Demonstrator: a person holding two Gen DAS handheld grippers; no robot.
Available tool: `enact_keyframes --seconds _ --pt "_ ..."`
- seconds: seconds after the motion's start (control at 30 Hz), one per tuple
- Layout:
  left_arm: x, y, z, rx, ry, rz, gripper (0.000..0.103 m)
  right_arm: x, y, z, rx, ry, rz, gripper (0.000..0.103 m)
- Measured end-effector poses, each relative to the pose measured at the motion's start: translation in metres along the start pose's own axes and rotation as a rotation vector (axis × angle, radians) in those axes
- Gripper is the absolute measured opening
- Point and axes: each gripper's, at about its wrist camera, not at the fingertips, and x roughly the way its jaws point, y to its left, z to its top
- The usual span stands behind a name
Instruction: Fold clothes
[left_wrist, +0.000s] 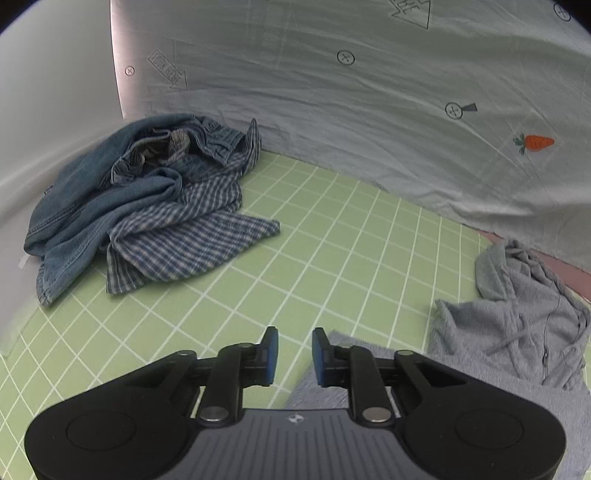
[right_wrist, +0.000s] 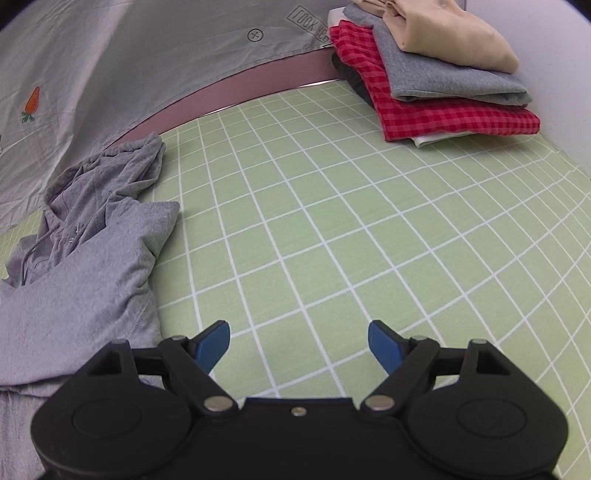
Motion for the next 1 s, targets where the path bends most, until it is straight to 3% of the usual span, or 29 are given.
enact_keyframes --seconds 0.1,0.2,0.4,0.67,0.73,0.77,0.83,0.87,1.0 --pt "-0.001 -0.009 -0.020 0.067 0.034 -0.047 0.042 0.000 0.007 0.000 -0.033 0.000 0.007 0.083" --pt "0.001 -0.024 -0.043 0.129 0.075 -0.090 0.046 0.001 0.015 0.000 -0.058 0.003 0.018 0.083" --pt "0.012 -0.041 -0.064 0.155 0.124 -0.135 0.056 0.003 0.033 0.000 -0.126 0.015 0.042 0.083" --pt "0.023 -0.039 -0.065 0.135 0.168 -0.157 0.057 0.005 0.037 -0.003 -0.136 0.030 0.041 0.083" --pt "0.028 -0.037 -0.066 0.133 0.176 -0.163 0.055 0.005 0.034 -0.004 -0.121 0.034 0.036 0.083" --pt "0.028 -0.037 -0.066 0.133 0.175 -0.161 0.049 0.005 0.034 -0.005 -0.117 0.036 0.035 0.083" --pt "0.029 -0.034 -0.063 0.129 0.183 -0.140 0.029 0.006 0.033 -0.006 -0.112 0.038 0.033 0.083" --pt "0.030 -0.030 -0.061 0.104 0.195 -0.143 0.012 0.006 0.033 -0.006 -0.112 0.039 0.033 0.083" --pt "0.028 -0.013 -0.049 -0.029 0.226 -0.205 0.010 0.006 0.034 -0.006 -0.118 0.038 0.030 0.083"
